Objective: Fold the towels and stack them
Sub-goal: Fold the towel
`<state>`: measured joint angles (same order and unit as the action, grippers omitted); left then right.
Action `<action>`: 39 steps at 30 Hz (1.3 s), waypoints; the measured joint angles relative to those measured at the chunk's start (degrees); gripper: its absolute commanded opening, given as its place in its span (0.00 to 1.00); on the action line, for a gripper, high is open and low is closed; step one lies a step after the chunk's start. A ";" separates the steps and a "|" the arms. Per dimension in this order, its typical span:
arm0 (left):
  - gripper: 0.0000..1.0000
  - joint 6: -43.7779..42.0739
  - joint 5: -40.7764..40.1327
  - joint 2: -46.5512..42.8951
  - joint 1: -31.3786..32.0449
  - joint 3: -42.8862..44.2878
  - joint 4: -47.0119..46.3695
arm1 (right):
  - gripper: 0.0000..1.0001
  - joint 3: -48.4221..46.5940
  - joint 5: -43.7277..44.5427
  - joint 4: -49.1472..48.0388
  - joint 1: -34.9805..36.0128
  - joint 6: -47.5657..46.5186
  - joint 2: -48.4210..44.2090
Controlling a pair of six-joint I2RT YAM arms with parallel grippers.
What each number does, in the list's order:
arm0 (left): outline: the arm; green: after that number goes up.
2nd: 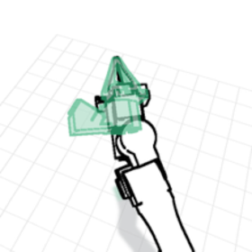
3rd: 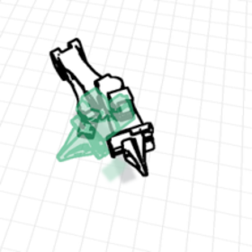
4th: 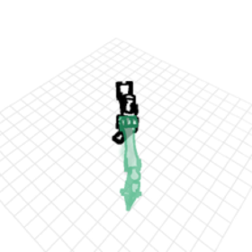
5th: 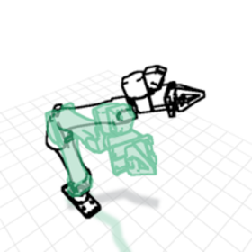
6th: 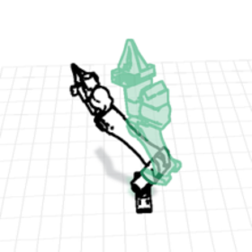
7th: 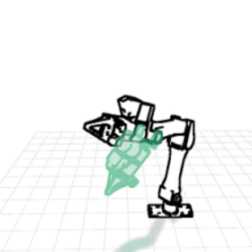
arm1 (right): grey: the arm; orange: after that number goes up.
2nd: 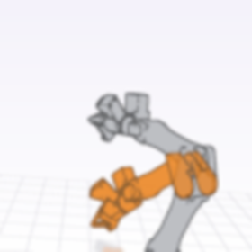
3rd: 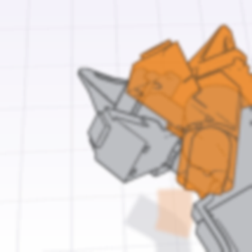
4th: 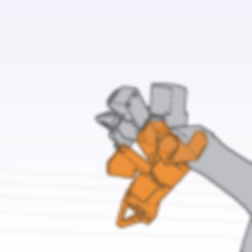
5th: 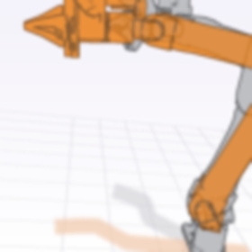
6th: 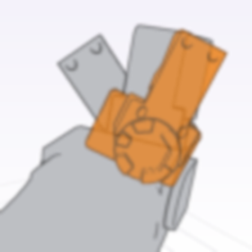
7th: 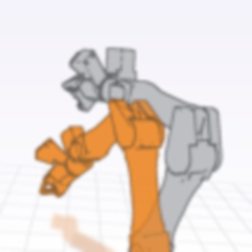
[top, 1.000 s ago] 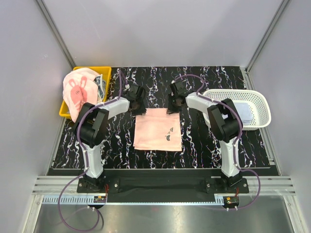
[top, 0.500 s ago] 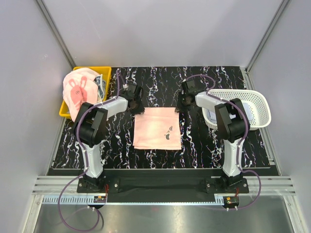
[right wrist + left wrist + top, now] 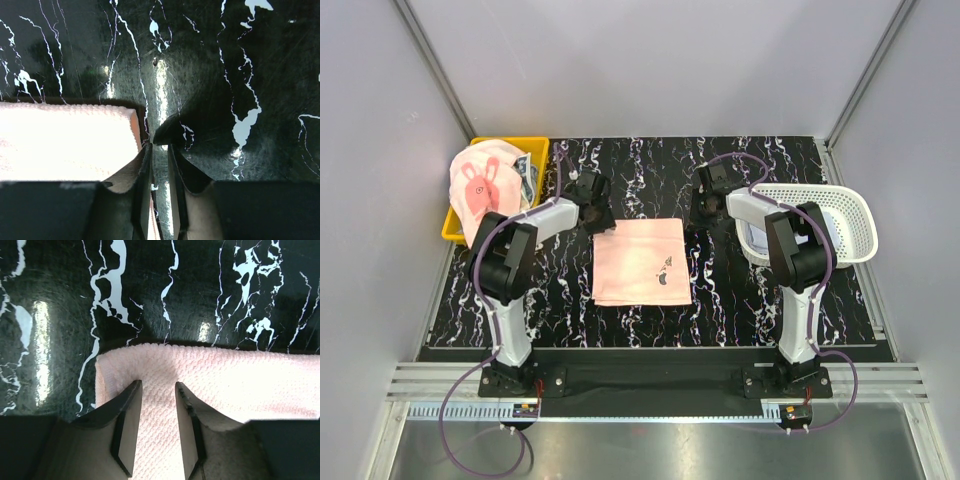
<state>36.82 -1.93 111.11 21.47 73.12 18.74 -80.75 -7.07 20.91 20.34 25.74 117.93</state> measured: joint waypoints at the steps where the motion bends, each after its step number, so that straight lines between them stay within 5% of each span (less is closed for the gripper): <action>1: 0.41 -0.20 -0.02 -0.52 -0.11 -0.17 0.07 | 0.27 -0.04 0.02 0.00 0.00 0.00 0.00; 13: 0.39 -2.54 -3.98 -5.25 -0.44 0.15 2.84 | 0.28 -1.01 0.61 2.10 0.00 -0.07 -0.02; 39: 0.40 -6.67 -14.34 2.38 -0.55 4.00 5.22 | 0.39 -5.35 1.55 2.40 1.66 -3.67 -0.07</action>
<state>30.15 -16.27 113.49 20.93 77.12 23.97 -86.11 -5.52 23.31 22.00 22.06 117.86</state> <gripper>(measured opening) 0.395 0.381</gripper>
